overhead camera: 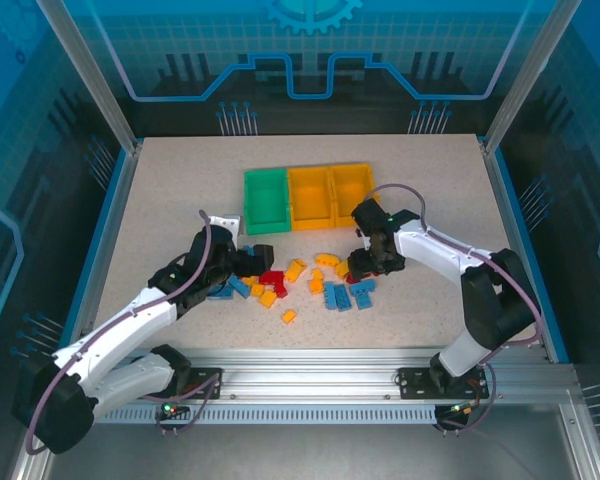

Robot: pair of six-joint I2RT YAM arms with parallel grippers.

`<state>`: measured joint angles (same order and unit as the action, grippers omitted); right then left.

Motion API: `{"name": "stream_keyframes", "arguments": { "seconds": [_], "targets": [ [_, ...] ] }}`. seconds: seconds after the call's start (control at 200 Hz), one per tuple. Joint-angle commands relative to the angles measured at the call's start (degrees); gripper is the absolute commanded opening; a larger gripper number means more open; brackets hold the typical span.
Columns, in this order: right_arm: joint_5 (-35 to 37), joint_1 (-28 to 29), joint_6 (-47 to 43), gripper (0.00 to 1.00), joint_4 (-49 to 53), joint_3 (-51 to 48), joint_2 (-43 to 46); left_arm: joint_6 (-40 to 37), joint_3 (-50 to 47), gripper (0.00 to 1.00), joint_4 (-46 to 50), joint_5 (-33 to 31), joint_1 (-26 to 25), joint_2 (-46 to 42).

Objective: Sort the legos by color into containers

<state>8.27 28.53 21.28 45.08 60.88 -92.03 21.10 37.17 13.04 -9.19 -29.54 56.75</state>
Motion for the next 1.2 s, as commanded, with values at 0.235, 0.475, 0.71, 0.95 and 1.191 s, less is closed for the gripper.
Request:
{"name": "stream_keyframes", "arguments": {
  "seconds": [0.235, 0.475, 0.71, 0.95, 1.191],
  "targets": [
    [0.1, -2.0, -2.3, 0.66, -2.3, -2.5, 0.1, 0.9, -0.8, 0.99, -1.9, -0.5, -0.5, 0.4],
    [-1.8, -3.9, -6.1, 0.62, -1.7, -3.2, 1.0, 0.7, -0.9, 0.99, -2.4, -0.8, -0.6, 0.7],
    [-3.2, -5.3, -11.2, 0.55, -1.3, -2.3, -0.4, 0.9, -1.0, 0.99, -2.4, -0.5, -0.6, 0.9],
    [-1.8, -5.6, -18.3, 0.52, -1.1, 0.1, -3.0, 1.1, -1.6, 0.99, -3.3, -0.4, -0.6, 1.1],
    [-0.6, -5.8, -23.9, 0.49, -2.8, -0.2, -4.2, 0.7, -1.5, 0.99, -3.3, -0.4, -0.6, 1.2]
  ]
}}
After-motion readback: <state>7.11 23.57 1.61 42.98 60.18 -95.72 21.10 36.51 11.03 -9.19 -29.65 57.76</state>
